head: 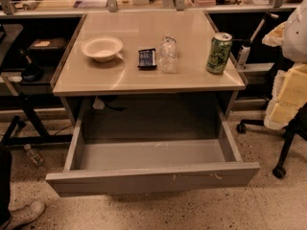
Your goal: Close top drawer
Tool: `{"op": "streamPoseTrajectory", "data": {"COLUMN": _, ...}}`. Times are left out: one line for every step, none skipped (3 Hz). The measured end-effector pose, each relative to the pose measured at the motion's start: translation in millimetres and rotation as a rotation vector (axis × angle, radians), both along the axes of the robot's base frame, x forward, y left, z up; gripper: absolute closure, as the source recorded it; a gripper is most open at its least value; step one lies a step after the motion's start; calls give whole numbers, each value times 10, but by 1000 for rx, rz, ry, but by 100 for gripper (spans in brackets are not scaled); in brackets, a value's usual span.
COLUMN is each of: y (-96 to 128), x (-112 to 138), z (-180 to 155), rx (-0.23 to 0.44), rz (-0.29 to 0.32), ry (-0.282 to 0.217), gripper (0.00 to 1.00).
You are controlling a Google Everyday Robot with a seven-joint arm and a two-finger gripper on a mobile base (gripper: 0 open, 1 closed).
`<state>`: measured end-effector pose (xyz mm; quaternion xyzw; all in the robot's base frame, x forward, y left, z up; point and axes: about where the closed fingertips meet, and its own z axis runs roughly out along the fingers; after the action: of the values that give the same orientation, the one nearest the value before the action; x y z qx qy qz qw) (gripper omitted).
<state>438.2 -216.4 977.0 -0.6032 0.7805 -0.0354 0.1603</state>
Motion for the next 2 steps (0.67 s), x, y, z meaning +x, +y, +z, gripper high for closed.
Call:
{"op": "streamPoseTrajectory", "data": {"y": 0, "x": 0, "z": 0, "rx": 0, "rz": 0, "ry": 0, "gripper": 0}}
{"op": "streamPoseTrajectory", "data": {"y": 0, "x": 0, "z": 0, "rx": 0, "rz": 0, "ry": 0, "gripper": 19}}
